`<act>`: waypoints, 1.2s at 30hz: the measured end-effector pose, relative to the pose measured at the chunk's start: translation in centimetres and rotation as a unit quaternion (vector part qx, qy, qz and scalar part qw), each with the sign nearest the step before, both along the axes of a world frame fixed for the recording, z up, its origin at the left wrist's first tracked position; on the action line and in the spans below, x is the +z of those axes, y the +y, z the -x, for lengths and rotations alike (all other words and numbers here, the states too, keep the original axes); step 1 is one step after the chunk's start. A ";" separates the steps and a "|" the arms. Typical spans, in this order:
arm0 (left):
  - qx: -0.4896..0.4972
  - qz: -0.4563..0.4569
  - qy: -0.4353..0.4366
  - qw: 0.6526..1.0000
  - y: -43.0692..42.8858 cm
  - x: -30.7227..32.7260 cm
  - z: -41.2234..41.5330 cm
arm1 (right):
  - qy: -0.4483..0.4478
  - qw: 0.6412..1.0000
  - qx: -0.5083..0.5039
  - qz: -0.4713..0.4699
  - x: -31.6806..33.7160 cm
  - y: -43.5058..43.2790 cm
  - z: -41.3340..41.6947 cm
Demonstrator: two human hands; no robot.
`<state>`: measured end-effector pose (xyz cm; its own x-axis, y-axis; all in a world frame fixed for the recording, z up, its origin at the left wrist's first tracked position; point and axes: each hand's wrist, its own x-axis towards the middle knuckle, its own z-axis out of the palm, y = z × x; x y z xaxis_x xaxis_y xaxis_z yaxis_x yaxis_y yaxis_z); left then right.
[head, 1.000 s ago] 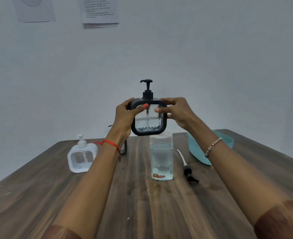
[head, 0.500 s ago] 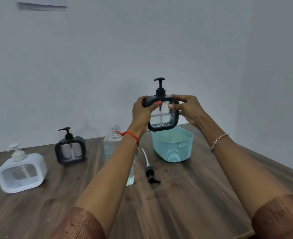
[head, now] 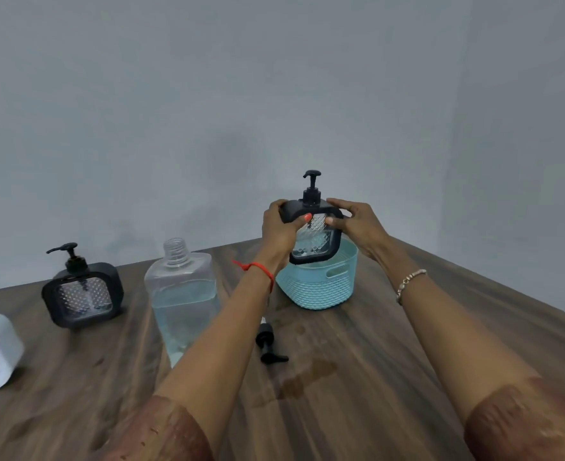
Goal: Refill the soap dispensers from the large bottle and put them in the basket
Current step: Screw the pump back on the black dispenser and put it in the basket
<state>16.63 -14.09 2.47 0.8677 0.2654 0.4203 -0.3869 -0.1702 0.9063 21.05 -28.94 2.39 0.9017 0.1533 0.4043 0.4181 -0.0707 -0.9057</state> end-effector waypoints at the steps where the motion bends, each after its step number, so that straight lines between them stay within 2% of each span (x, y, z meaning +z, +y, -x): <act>1: -0.002 -0.005 0.002 1.000 -0.2 0.0 -0.3 | 0.000 1.000 -0.005 0.001 -0.1 -0.2 -0.3; 5: 0.002 -0.004 0.017 1.000 -0.6 -1.0 -1.0 | 0.004 0.999 -0.020 0.028 -0.6 -0.7 -1.1; 12: -0.008 -0.031 0.079 0.996 -0.6 -3.5 -1.2 | 0.005 0.986 -0.038 0.164 -2.8 -1.0 -1.3; 22: 0.004 -0.206 0.106 0.973 -0.1 -4.5 -0.9 | -0.023 0.953 -0.062 0.295 -3.4 -0.8 -0.7; 27: 0.032 -0.264 0.109 0.958 -0.4 -4.9 -0.5 | -0.015 0.953 -0.060 0.296 -3.7 -0.8 -0.1; 36: -0.006 -0.224 0.075 0.972 -0.9 -4.5 1.3 | -0.006 0.962 -0.092 0.257 -3.2 -0.9 1.4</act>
<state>15.28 -14.97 -2.00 0.9298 0.0737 0.3607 -0.2617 -0.5571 0.7882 19.69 -29.80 -0.81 0.9282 0.1738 0.3290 0.3662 -0.5826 -0.7255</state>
